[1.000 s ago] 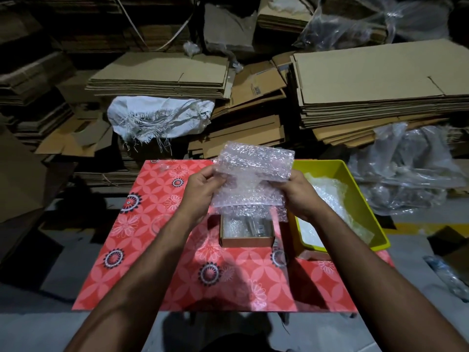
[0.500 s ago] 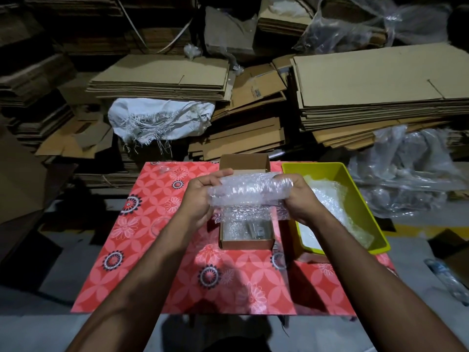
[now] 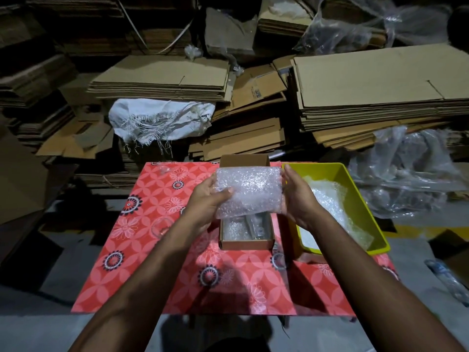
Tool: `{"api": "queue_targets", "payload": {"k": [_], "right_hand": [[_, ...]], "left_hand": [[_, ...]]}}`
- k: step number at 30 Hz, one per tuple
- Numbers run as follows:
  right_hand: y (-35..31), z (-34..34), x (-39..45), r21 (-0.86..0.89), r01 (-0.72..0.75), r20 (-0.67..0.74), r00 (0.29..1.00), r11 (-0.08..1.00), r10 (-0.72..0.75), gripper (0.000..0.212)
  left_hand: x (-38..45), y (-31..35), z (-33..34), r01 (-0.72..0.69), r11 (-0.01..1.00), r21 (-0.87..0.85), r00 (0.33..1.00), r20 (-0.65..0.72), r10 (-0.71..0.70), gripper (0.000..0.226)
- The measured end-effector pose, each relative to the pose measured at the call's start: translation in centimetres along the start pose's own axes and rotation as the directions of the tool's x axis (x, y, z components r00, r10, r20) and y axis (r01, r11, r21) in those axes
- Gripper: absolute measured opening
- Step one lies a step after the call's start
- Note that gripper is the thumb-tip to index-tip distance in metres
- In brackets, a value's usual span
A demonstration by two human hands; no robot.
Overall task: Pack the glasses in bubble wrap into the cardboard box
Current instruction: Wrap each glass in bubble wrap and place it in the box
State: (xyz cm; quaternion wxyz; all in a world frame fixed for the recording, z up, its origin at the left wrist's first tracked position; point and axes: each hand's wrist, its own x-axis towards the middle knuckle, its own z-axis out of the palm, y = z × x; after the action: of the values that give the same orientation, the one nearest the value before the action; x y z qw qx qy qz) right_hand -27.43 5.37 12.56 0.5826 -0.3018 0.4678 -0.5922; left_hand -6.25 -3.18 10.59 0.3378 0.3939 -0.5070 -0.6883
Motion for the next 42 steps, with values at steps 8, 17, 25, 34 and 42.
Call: {"api": "queue_targets", "payload": {"k": [8, 17, 25, 34, 42], "right_hand": [[1.0, -1.9, 0.6, -0.435, -0.079, -0.002, 0.996, 0.897, 0.087, 0.072], [1.2, -1.5, 0.3, -0.175, 0.09, 0.076, 0.994, 0.981, -0.077, 0.036], [0.2, -0.6, -0.5, 0.115, -0.016, 0.073, 0.997, 0.993, 0.008, 0.036], [1.0, -1.7, 0.9, -0.612, 0.306, 0.12, 0.948, 0.729, -0.296, 0.044], [1.5, 1.0, 0.7, -0.504, 0.207, 0.0, 0.971, 0.838, -0.24, 0.062]], "left_hand": [[-0.6, 0.2, -0.2, -0.08, 0.963, 0.257, 0.997, 0.009, 0.081, 0.05], [-0.7, 0.4, -0.2, -0.124, 0.992, 0.014, 0.992, 0.037, 0.123, 0.023], [-1.0, -0.1, -0.7, -0.15, 0.967, -0.207, 0.984, 0.06, 0.165, 0.031], [-1.7, 0.1, -1.2, -0.22, 0.925, 0.309, 0.966, 0.201, 0.162, 0.034], [-1.0, -0.5, 0.4, -0.148, 0.949, 0.278, 0.985, 0.126, 0.116, 0.022]]}}
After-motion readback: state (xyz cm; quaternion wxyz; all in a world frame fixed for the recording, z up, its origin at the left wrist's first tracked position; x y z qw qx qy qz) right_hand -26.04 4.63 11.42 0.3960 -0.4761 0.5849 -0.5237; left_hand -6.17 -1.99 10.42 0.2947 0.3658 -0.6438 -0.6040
